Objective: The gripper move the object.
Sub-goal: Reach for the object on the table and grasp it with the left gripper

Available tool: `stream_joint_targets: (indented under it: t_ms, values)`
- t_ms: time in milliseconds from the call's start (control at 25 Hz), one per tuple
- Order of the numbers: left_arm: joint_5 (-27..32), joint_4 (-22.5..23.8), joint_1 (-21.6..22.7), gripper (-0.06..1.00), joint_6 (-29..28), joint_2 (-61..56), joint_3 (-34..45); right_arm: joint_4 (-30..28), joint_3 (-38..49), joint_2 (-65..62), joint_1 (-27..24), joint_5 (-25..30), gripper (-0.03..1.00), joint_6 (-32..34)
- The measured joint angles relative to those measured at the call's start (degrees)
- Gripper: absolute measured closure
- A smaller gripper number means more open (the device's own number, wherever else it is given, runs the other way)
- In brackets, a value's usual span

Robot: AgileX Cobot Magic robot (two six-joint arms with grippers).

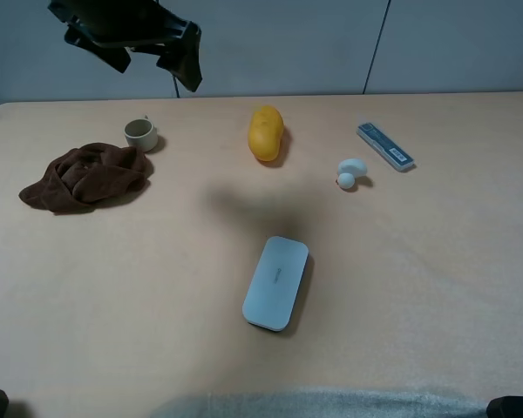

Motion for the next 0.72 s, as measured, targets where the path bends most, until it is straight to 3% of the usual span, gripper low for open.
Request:
stream_joint_targets:
  t_ms: [720]
  values:
    - [9.36, 4.32, -5.92, -0.02, -12.53, 22.01, -25.29, 0.0, 0.0, 0.0, 0.0, 0.0, 0.28, 0.0]
